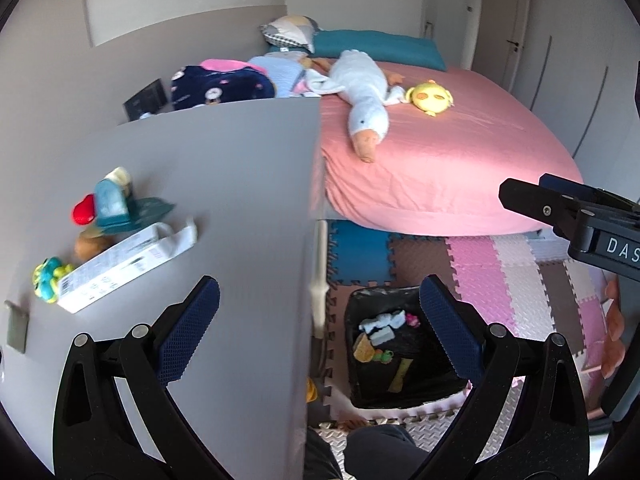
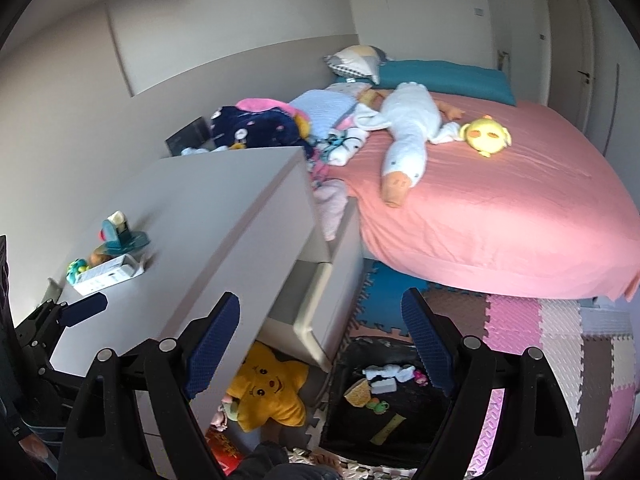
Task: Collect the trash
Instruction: 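Move both open tools back over the desk toys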
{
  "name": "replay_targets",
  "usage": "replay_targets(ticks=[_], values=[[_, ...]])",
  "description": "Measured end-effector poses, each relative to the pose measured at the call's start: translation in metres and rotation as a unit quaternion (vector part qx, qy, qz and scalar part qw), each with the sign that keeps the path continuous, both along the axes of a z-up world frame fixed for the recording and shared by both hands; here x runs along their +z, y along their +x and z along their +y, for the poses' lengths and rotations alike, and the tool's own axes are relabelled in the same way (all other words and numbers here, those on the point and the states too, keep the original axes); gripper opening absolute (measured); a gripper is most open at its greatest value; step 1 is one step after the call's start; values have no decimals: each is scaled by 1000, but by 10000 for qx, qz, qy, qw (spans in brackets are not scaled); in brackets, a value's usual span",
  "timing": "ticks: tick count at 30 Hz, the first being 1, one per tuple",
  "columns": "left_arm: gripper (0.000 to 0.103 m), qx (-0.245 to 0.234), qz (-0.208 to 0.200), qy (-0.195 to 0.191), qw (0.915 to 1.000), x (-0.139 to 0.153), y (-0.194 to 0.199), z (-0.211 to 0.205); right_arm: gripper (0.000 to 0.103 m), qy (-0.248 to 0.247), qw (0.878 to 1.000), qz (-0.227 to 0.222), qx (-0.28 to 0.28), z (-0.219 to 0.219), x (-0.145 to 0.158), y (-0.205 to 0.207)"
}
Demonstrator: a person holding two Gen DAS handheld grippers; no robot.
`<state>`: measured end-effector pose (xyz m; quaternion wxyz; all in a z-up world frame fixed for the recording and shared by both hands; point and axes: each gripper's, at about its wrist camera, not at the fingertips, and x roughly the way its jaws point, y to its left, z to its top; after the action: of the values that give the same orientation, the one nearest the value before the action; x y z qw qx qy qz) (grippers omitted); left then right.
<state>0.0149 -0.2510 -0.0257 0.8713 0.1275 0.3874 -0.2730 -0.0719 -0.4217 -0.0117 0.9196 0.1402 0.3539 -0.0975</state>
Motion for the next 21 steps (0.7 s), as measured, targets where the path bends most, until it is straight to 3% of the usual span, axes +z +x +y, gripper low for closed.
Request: replay_targets(ticks=[21], values=[[97,1038,-21,23,9946,-5,22,121,83,-30,9930,74,1180,106,-8,65]])
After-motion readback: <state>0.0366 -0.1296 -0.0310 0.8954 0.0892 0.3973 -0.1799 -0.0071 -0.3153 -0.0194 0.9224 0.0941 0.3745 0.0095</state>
